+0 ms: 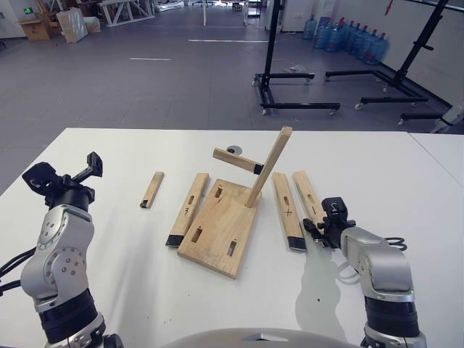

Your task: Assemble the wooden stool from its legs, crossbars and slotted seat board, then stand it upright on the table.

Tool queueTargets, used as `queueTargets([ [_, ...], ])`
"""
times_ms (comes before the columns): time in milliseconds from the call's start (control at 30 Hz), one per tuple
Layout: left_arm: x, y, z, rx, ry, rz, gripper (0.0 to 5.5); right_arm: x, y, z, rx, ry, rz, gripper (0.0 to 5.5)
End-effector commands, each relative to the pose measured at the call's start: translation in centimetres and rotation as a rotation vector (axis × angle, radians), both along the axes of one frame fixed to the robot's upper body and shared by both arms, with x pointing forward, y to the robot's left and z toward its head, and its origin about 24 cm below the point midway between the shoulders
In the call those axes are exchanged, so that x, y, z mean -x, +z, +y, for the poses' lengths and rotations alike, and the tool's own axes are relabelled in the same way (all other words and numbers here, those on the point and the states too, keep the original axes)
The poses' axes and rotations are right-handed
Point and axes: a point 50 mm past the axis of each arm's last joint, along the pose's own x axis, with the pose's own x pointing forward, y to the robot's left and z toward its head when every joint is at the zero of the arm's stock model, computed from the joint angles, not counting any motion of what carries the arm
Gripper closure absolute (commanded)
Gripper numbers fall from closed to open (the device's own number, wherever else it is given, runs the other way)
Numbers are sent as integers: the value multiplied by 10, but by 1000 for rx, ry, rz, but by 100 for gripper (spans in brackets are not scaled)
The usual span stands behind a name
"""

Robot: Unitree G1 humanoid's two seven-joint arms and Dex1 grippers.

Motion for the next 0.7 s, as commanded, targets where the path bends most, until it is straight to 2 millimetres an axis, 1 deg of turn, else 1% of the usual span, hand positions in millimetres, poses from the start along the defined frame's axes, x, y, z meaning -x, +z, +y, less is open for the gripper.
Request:
queueTargets([
  [33,-4,-1,-3,7,-13,-2,10,11,-16,-6,-45,-61,117,268],
  [67,-5,-1,-4,8,-15,-1,10,12,-17,-6,-48,-61,123,289],
  [100,-5,-1,-4,9,-17,-1,10,13,-17,-6,-53,-62,129,299],
  [133,-6,-2,-4,10,-17,1,10,13,-18,-5,-53,-53,129,325],
  [200,-5,-3,-3,10,-15,3,10,13,-18,-3,-59,-39,128,349],
  [333,-6,-4,-4,0,-25,14,10,13,-19,-3,-79,-39,128,350],
  [400,-8,-5,-5,-6,-51,17,10,8,-14,-8,-111,-63,88,350],
  [467,-8,-2,-8,-33,-128,-3,10,-5,-2,-19,-136,-89,-9,350],
  [500,-8,1,-11,-40,-189,-24,10,-12,6,-29,-128,-97,-69,350],
  [567,-7,13,-20,-25,-392,-114,10,-33,34,-63,-95,-158,-226,350],
  [633,-2,27,-30,6,-618,-213,10,-53,76,-96,-96,-200,-411,350],
  [667,1,34,-34,43,-731,-263,10,-63,106,-105,-124,-174,-529,350],
  [700,3,40,-38,74,-822,-306,10,-71,134,-108,-159,-130,-631,350],
])
